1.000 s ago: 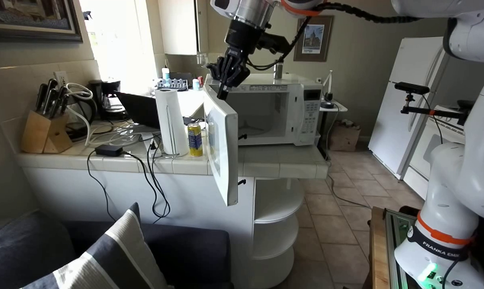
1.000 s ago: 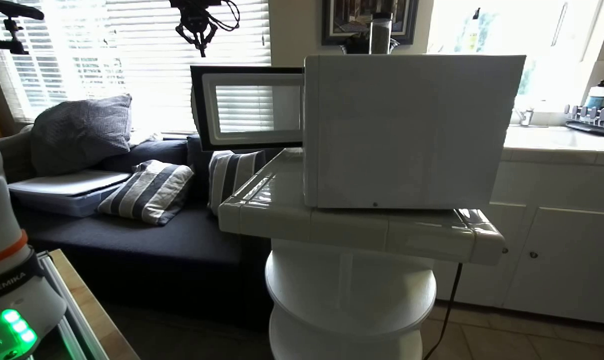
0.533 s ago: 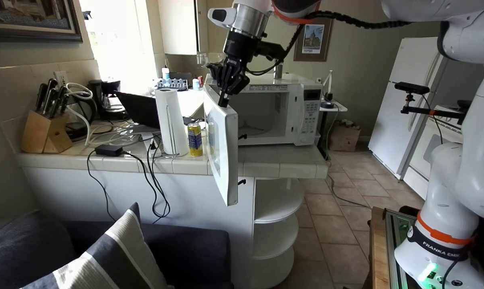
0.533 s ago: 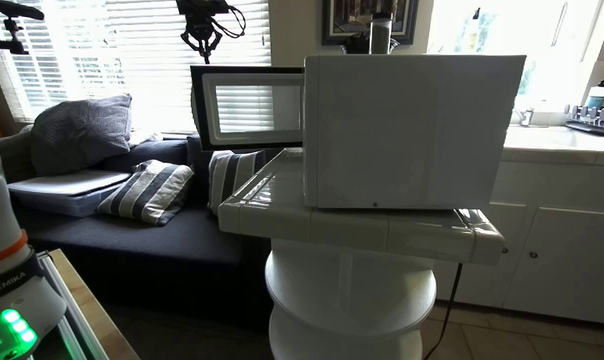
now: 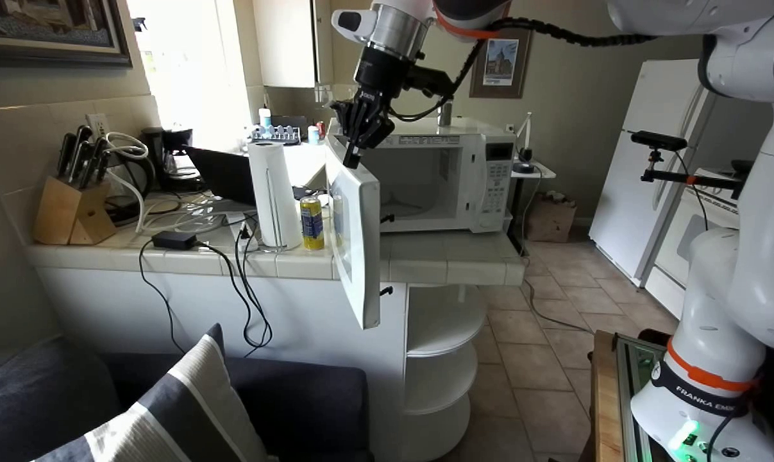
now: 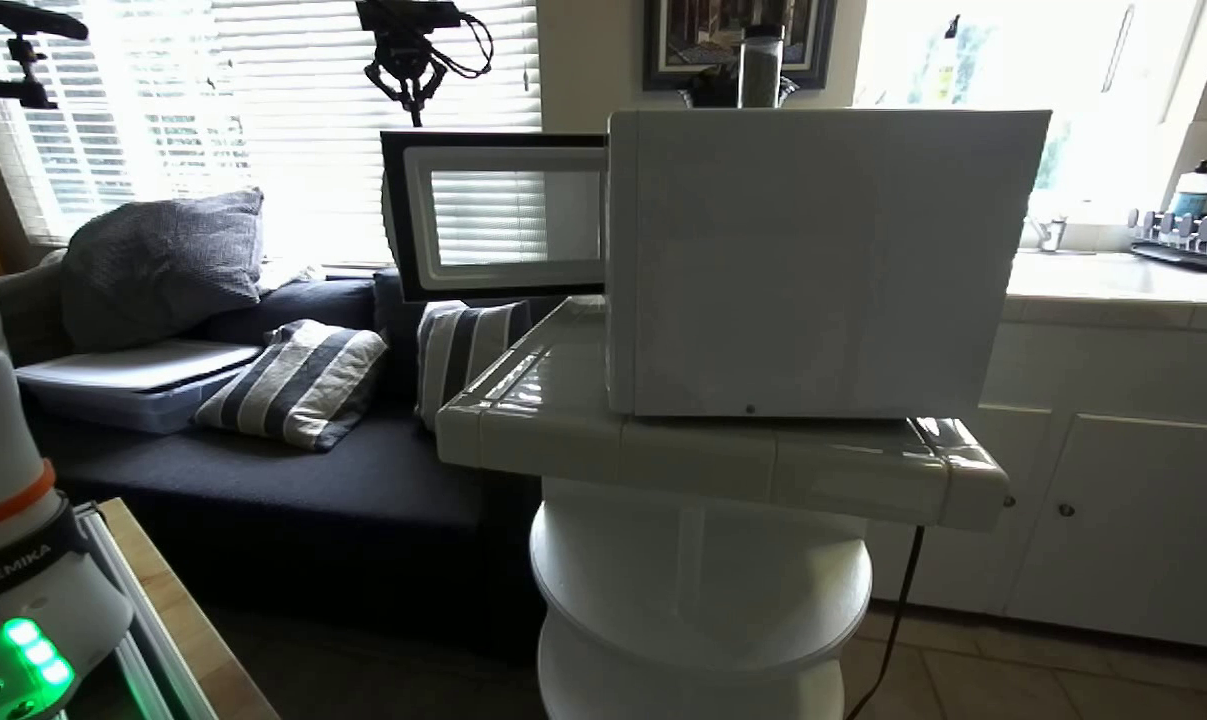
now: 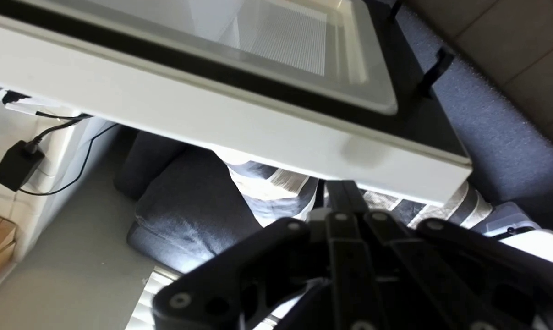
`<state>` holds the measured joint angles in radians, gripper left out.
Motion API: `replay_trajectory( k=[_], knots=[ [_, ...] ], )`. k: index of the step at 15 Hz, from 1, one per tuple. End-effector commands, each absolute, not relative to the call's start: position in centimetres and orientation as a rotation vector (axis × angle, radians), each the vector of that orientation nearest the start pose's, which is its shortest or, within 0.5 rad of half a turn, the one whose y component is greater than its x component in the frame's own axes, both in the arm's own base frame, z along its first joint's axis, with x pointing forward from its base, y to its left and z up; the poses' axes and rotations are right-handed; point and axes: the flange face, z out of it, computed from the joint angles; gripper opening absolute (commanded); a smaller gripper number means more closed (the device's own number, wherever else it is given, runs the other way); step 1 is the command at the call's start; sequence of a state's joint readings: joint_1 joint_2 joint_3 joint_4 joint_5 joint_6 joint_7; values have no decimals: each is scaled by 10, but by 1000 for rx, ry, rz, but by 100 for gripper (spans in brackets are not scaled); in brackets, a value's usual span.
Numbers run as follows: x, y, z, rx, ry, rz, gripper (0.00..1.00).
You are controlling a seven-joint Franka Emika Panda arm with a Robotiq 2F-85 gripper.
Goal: Close the microwave door
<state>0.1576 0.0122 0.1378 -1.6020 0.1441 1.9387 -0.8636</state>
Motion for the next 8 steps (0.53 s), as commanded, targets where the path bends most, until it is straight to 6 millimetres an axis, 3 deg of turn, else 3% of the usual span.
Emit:
replay_trajectory(
  k=[1, 8],
  knots=[
    [568, 177, 642, -2534, -1560, -603, 0],
    [578, 176, 623, -2593, -1447, -591, 0]
  ],
)
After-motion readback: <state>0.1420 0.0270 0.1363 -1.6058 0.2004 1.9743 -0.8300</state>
